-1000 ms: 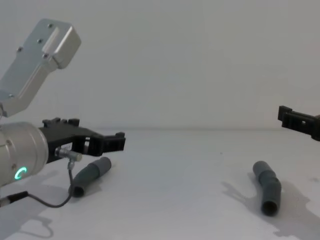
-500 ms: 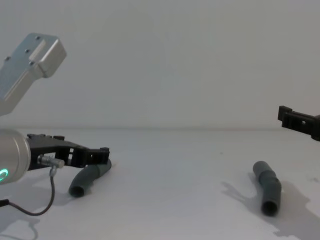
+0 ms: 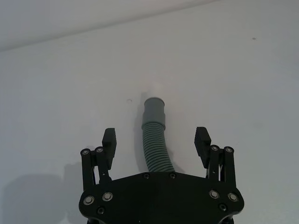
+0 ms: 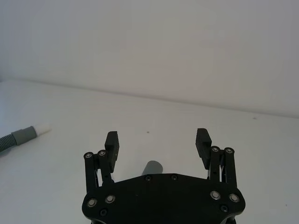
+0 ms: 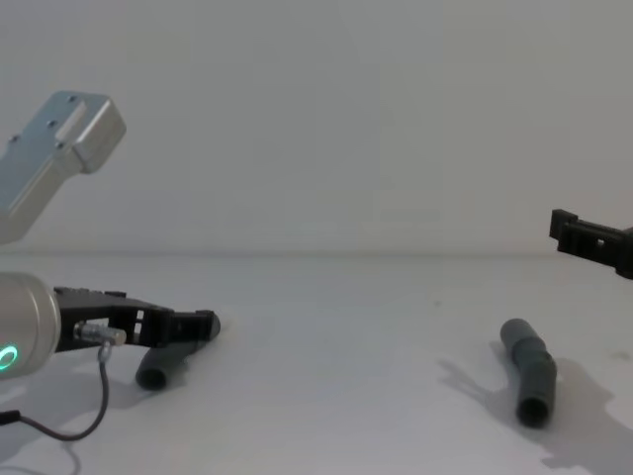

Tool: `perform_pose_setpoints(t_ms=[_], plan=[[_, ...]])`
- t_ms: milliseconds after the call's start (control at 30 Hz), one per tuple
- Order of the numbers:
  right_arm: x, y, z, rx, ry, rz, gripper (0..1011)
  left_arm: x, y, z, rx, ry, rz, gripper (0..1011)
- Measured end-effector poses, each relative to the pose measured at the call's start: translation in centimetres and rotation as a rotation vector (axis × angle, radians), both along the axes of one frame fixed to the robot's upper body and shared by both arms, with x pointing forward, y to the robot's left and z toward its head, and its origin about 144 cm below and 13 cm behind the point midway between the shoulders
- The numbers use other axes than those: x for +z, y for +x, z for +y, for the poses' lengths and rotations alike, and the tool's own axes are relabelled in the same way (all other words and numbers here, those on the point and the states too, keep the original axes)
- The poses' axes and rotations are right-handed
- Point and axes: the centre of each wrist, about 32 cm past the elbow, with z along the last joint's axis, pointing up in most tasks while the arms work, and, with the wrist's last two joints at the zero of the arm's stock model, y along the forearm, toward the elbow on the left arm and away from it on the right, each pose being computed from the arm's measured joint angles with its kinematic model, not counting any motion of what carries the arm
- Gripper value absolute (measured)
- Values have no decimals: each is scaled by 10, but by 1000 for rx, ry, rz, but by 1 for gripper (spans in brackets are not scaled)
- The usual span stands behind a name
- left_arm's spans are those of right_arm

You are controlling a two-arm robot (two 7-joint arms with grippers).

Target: Use both hands to pick up one end of the pipe from the table, align the ends, and insert them.

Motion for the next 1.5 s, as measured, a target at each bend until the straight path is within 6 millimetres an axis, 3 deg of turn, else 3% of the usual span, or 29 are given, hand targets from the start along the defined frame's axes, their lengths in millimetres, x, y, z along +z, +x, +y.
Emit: perform_pose_setpoints(t_ms=[833, 1500], plan=[[0, 0, 0, 0, 0, 0, 1001, 8, 13, -11, 21, 30, 31, 1001], [0, 0, 0, 0, 0, 0, 1000, 6, 11, -21, 69, -12, 40, 1002]])
